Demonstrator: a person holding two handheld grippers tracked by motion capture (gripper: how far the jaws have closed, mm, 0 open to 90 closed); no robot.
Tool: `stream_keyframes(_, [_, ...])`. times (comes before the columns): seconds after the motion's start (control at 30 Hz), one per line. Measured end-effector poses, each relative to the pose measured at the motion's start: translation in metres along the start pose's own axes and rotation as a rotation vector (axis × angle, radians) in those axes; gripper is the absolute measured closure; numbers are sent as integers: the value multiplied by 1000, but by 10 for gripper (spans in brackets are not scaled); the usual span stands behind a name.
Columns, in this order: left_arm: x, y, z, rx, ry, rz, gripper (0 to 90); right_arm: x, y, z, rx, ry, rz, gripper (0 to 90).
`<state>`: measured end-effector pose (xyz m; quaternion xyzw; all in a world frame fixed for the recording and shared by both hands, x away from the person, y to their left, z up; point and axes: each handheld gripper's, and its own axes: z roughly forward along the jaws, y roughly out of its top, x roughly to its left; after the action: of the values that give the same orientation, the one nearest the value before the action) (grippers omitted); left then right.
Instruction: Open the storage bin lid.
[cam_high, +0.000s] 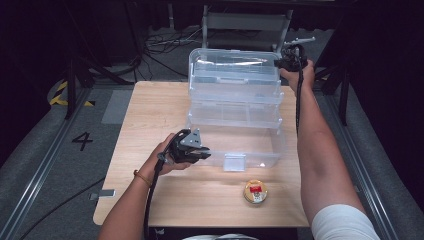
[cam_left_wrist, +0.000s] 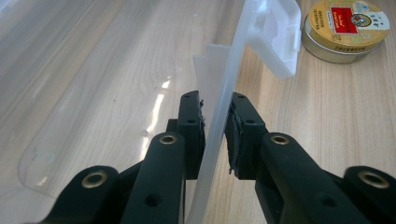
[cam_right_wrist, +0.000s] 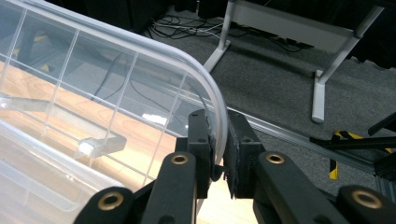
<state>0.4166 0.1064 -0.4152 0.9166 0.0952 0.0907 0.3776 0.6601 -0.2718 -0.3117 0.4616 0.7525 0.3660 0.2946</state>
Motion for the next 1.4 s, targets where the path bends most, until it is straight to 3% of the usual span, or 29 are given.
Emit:
stream_keyframes(0.13, [0,0,0,0,3,2,775,1,1,3,17,-10,-19,815])
stream_keyframes(0.43, [0,0,0,-1,2,4,775,-1,0,8,23,-7,-9,813])
stream_keyframes(0.93, [-1,0,0,1,5,4,770,-11,-5,27,69,44,-19,799])
stream_keyframes(1.33, [-1,0,0,1,6,-17,757,-15,-17,46,133,46,-5,786])
stream_keyframes(1.4, [-2,0,0,4,5,-12,763,-20,-20,46,124,57,18,802])
